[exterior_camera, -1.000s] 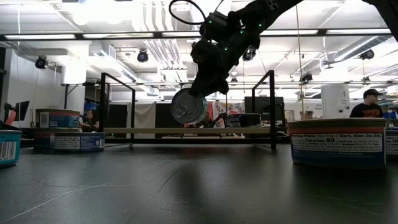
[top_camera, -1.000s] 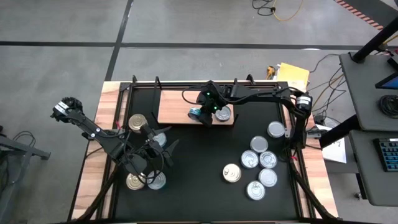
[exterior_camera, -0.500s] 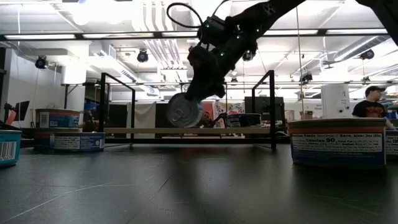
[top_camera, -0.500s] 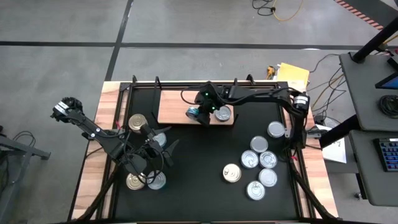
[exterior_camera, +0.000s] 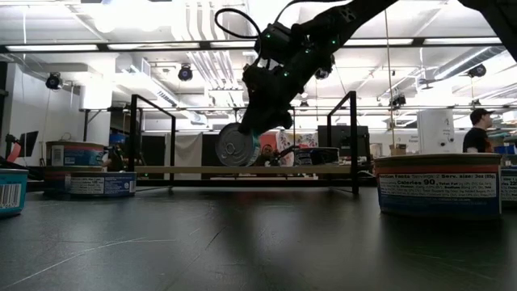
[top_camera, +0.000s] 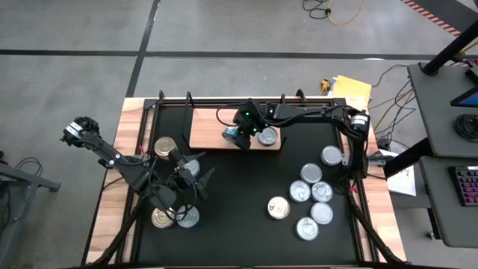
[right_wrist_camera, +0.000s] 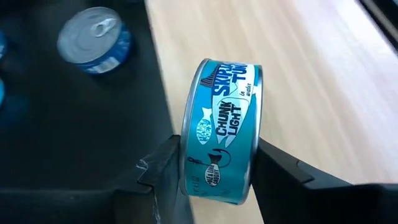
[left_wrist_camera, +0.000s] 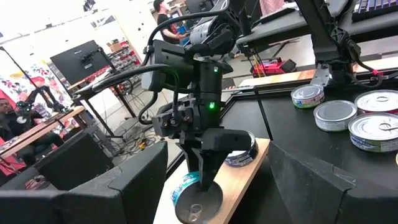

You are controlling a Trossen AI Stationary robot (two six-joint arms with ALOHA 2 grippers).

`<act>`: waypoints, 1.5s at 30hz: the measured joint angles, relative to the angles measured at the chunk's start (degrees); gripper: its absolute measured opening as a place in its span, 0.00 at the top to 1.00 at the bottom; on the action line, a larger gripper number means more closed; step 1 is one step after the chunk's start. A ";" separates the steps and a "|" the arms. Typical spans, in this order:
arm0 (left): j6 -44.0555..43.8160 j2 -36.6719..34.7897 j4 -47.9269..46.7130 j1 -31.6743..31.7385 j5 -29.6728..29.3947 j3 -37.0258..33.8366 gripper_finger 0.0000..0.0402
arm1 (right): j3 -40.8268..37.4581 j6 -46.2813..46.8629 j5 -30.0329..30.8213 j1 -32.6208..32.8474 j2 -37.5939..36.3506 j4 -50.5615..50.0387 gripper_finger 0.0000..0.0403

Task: Stack canned seafood by type on shelf
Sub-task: Put the green tuna can on the shelf

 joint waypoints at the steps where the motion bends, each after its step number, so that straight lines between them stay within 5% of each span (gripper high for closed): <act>1: 0.00 0.00 0.00 0.00 0.00 0.00 0.34 | -0.01 0.02 0.59 -0.02 0.00 -0.12 0.57; 23: -0.28 0.00 0.00 0.00 0.04 0.00 0.34 | -0.07 2.54 2.94 -2.60 -0.11 -0.01 0.44; 45: -0.26 0.00 -0.04 0.00 0.07 0.00 0.34 | 4.59 3.01 2.52 -3.32 -0.24 -0.15 0.44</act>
